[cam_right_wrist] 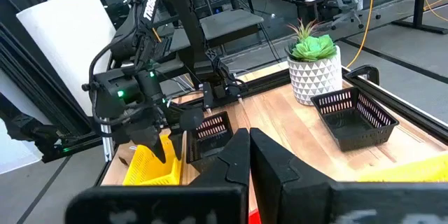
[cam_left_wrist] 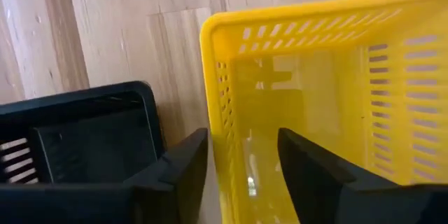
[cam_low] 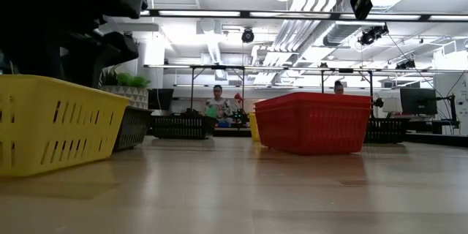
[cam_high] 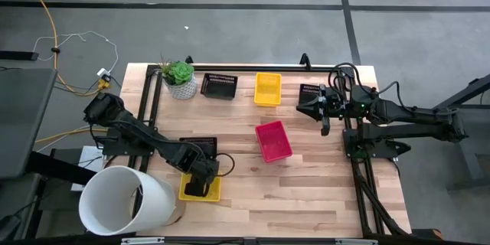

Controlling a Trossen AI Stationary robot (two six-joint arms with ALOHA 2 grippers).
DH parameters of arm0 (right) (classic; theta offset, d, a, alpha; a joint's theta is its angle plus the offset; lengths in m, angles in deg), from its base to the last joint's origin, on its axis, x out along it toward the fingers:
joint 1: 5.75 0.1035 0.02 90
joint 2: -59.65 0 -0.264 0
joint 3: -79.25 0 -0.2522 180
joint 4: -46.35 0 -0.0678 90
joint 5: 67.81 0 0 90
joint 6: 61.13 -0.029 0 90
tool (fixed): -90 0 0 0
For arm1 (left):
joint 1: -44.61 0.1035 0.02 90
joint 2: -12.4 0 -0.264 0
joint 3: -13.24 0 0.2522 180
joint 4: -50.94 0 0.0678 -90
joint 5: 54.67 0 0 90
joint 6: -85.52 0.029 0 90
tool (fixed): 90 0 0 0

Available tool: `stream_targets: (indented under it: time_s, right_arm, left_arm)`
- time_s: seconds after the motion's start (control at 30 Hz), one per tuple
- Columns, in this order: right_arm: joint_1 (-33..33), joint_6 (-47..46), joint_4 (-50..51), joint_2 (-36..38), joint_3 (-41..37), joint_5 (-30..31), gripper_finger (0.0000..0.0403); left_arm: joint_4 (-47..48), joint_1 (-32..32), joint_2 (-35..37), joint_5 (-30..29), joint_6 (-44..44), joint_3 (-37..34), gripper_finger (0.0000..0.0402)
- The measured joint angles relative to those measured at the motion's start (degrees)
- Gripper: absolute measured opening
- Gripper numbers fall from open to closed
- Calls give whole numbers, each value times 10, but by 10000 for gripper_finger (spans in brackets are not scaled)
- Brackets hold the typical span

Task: Stack baskets by color
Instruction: Stack the yellow bin on the yellow bin

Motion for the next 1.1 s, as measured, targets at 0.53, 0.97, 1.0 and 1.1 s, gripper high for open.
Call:
stream_targets:
  time_s: [0.53,0.97,1.0,1.1]
  right_arm:
    - [0,0,2,0,0,0,0]
    - [0,-27,0,0,0,1,0]
    - [0,-40,-9,0,0,1,0]
    - [0,-67,-44,4,0,1,0]
  left_arm:
    - [-5,0,-26,7,-10,0,29]
    - [3,29,82,13,-44,36,1]
    - [10,37,100,7,-45,43,1]
    - [-1,66,135,-25,-46,82,1]
